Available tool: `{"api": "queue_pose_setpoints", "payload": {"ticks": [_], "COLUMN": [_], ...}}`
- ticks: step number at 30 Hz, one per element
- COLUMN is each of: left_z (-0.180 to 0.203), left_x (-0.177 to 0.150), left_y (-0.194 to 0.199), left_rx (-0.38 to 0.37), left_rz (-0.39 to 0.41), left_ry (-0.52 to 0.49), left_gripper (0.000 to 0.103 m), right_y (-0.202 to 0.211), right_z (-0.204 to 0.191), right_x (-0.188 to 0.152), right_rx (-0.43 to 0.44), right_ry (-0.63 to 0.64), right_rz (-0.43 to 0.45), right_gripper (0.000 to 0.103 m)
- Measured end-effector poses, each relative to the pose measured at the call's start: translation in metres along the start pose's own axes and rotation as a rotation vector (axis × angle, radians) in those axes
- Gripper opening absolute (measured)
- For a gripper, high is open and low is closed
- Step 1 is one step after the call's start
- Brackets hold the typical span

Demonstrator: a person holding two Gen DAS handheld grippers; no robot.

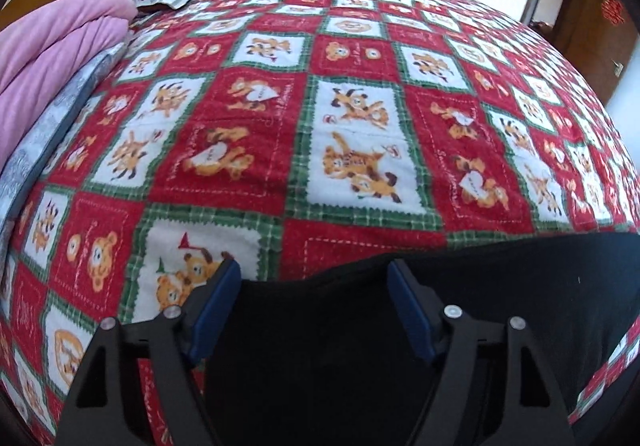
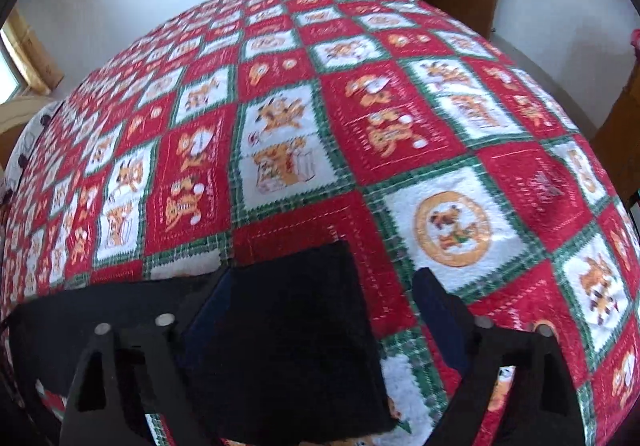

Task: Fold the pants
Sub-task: 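Grasp a pant leg cuff with each gripper, closing both tools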

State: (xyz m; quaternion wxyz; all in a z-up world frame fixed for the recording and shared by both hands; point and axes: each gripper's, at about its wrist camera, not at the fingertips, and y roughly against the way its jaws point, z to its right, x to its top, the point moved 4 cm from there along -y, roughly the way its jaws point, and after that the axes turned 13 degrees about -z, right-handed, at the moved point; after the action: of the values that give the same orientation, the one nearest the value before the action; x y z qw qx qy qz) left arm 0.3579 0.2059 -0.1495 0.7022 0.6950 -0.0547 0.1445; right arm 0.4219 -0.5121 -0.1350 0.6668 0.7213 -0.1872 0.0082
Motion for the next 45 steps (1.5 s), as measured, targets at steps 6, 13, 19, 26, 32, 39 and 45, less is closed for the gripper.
{"api": "queue_pose_setpoints", "payload": {"ticks": [6,13,19,26,32,39,45], "left_z": [-0.012,-0.034,-0.029,-0.044,-0.052,-0.051,-0.059], "left_x": [0.004,0.005,0.003,0.001,0.001,0.001,-0.009], "left_y": [0.007,0.001,-0.007,-0.003,0.01,0.023,0.013], "left_rx": [-0.052,0.023,0.011,-0.093,-0.155,-0.147,-0.171], "left_rz": [0.008,0.012,0.026,0.069,0.079,0.105,0.111], "left_ry": [-0.002,0.017,-0.014,0.022,0.056,0.025,0.057], "left_gripper": [0.071,0.071,0.07,0.021,0.011,0.02,0.063], "right_y": [-0.02,-0.018,-0.02,-0.02,-0.015,-0.014,-0.018], "right_z": [-0.004,0.011,0.01,0.01,0.01,0.01,0.011], "right_x": [-0.001,0.0,0.0,0.0,0.002,0.001,0.0], "right_rx": [-0.013,0.011,0.012,0.012,0.034,0.026,0.03], "right_ry": [0.019,-0.014,-0.014,-0.02,-0.036,-0.027,-0.032], "right_rz": [-0.043,-0.037,-0.029,-0.024,-0.011,-0.006,-0.005], "right_gripper": [0.051,0.033,0.033,0.016,0.008,0.008,0.008]}}
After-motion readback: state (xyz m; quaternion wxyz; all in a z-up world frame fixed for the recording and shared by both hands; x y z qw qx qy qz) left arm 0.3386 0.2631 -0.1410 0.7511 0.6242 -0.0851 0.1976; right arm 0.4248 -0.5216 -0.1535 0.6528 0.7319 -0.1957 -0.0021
